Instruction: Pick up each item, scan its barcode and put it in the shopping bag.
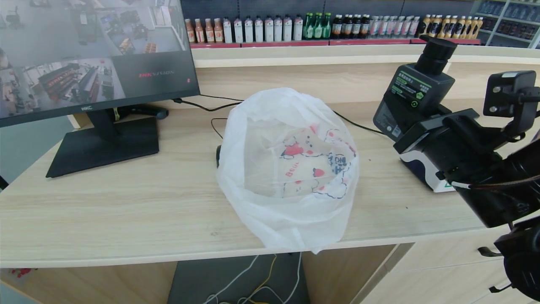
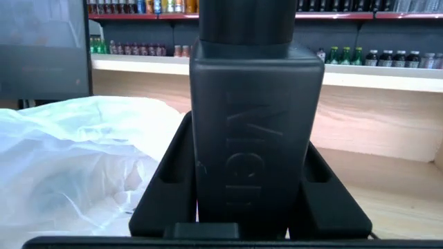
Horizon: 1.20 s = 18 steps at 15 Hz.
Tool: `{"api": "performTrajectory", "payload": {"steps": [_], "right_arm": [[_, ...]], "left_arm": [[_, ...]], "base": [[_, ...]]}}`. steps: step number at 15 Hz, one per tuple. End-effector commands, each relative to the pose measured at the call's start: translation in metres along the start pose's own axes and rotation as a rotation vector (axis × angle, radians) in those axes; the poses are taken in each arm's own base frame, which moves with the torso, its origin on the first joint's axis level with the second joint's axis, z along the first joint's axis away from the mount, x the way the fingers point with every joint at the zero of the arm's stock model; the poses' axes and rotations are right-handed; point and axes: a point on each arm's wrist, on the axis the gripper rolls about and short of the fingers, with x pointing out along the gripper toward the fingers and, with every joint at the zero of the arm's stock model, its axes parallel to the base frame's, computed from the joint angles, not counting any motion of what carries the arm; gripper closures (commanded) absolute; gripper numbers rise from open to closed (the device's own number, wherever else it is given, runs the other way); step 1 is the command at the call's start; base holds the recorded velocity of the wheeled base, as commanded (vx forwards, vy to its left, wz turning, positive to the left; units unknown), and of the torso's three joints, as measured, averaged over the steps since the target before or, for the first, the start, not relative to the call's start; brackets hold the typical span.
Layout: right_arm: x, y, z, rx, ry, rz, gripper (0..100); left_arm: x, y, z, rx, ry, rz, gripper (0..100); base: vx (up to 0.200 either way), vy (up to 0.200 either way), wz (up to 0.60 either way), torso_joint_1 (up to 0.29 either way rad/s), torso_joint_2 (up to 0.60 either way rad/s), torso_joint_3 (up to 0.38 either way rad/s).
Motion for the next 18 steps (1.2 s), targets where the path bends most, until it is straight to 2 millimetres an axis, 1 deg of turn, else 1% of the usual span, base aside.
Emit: {"api": "performTrajectory", "payload": {"steps": [1, 7, 8, 10, 13, 14, 15, 16, 18], "right_arm": [[0.0, 0.0, 0.0, 0.001, -0.001, 0.002, 100], [0.002, 0.003, -0.005, 0.003, 0.012, 0.009, 100], [0.003, 0.005, -0.008, 0.006, 0.017, 0.015, 100], [0.006, 0.012, -0.006, 0.009, 0.006, 0.037, 100], [0.003, 0.018, -0.006, 0.005, 0.011, 0.058, 100], [0.004, 0.024, -0.003, 0.015, -0.001, 0.072, 100], [0.005, 0.026, -0.002, 0.011, -0.006, 0.077, 100], [0.011, 0.029, -0.001, -0.022, -0.024, 0.082, 100], [0.019, 0.048, 0.0, -0.018, -0.018, 0.105, 100]], "left_arm": [[0.0, 0.0, 0.0, 0.0, -0.001, -0.001, 0], [0.0, 0.0, 0.0, 0.0, -0.001, 0.002, 0], [0.0, 0.0, 0.0, 0.0, -0.001, 0.0, 0], [0.0, 0.0, 0.0, 0.0, -0.001, 0.002, 0], [0.0, 0.0, 0.0, 0.0, -0.001, 0.0, 0], [0.0, 0.0, 0.0, 0.0, -0.001, 0.0, 0], [0.0, 0.0, 0.0, 0.0, -0.001, 0.0, 0], [0.0, 0.0, 0.0, 0.0, -0.001, 0.002, 0], [0.0, 0.0, 0.0, 0.0, -0.001, 0.0, 0]], "base": [[0.0, 0.0, 0.0, 0.0, 0.0, 0.0], [0.0, 0.0, 0.0, 0.0, 0.0, 0.0], [0.0, 0.0, 0.0, 0.0, 0.0, 0.0], [0.0, 0.0, 0.0, 0.0, 0.0, 0.0], [0.0, 0.0, 0.0, 0.0, 0.0, 0.0], [0.0, 0.0, 0.0, 0.0, 0.0, 0.0], [0.0, 0.0, 0.0, 0.0, 0.0, 0.0], [0.0, 0.0, 0.0, 0.0, 0.0, 0.0], [0.0, 0.0, 0.0, 0.0, 0.0, 0.0]]}}
